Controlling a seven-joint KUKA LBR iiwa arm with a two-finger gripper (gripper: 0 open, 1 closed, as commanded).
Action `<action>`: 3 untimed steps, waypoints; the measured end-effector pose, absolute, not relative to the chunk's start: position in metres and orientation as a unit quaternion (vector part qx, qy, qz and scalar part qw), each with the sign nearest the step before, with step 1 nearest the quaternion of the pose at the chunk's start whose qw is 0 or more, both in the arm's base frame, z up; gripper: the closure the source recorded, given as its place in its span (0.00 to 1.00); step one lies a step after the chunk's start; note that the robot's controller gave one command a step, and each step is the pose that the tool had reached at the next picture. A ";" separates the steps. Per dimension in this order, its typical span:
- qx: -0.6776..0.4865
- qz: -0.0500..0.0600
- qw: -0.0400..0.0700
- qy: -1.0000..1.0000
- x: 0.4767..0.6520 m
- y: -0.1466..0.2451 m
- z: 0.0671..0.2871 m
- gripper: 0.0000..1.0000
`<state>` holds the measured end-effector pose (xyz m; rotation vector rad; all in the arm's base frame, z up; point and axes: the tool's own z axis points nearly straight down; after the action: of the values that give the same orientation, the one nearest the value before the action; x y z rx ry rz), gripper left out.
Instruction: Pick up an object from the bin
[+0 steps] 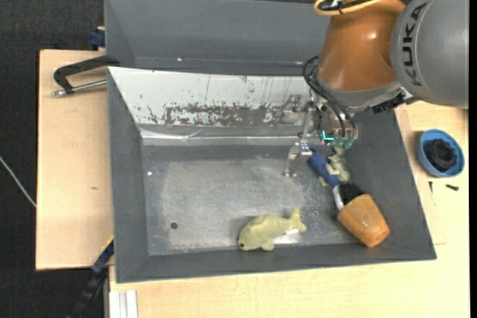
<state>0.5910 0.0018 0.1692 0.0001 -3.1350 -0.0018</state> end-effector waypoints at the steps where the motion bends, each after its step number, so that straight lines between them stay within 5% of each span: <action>1: -0.005 -0.001 0.006 -1.000 0.491 -0.002 0.095 0.00; 2: 0.070 -0.003 -0.003 -0.998 0.492 0.111 0.105 0.00; 3: 0.236 0.000 0.001 -0.972 0.491 0.087 0.079 0.00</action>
Offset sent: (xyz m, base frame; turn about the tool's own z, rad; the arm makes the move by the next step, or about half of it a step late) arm -0.0955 -0.0049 -0.0710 0.0106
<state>0.4915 0.0874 0.0786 0.7415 -3.0507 -0.0006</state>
